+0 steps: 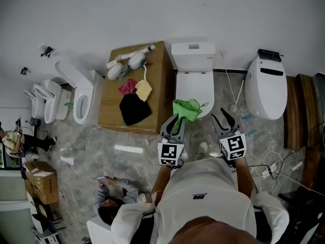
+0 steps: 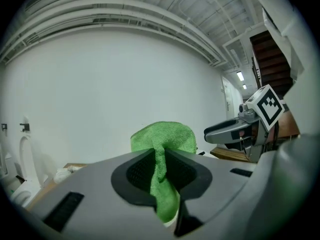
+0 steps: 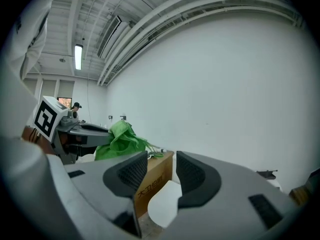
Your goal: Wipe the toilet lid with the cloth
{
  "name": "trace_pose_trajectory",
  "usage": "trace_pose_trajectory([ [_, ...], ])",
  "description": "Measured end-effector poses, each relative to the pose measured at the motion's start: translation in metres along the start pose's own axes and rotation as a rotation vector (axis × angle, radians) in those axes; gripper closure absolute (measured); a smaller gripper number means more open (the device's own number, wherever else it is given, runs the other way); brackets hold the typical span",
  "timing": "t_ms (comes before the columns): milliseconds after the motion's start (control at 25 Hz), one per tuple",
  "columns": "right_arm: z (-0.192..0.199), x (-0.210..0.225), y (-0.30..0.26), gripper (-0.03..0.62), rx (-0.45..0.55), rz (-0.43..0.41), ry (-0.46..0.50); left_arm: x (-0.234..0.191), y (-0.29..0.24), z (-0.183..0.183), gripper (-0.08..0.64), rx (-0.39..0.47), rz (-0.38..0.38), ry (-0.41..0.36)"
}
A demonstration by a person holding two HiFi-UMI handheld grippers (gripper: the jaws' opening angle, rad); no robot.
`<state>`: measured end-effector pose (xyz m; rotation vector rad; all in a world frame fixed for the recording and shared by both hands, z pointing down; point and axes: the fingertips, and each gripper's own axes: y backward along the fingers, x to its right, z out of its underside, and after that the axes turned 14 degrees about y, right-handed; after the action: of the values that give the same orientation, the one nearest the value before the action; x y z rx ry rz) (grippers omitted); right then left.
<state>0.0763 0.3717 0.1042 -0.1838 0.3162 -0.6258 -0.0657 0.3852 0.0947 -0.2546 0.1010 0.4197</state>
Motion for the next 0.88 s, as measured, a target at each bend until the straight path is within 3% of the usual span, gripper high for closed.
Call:
trace_pose_trajectory([
  [520,0.017,0.072,-0.042,0.402,0.021,0.001,-0.027,0.002,-0.081,-0.014,0.486,0.000,-0.016,-0.011],
  [880,0.018,0.096,-0.067,0.402,0.017,0.002,-0.027,-0.015,-0.112,-0.018,0.485,0.005,-0.024,0.007],
])
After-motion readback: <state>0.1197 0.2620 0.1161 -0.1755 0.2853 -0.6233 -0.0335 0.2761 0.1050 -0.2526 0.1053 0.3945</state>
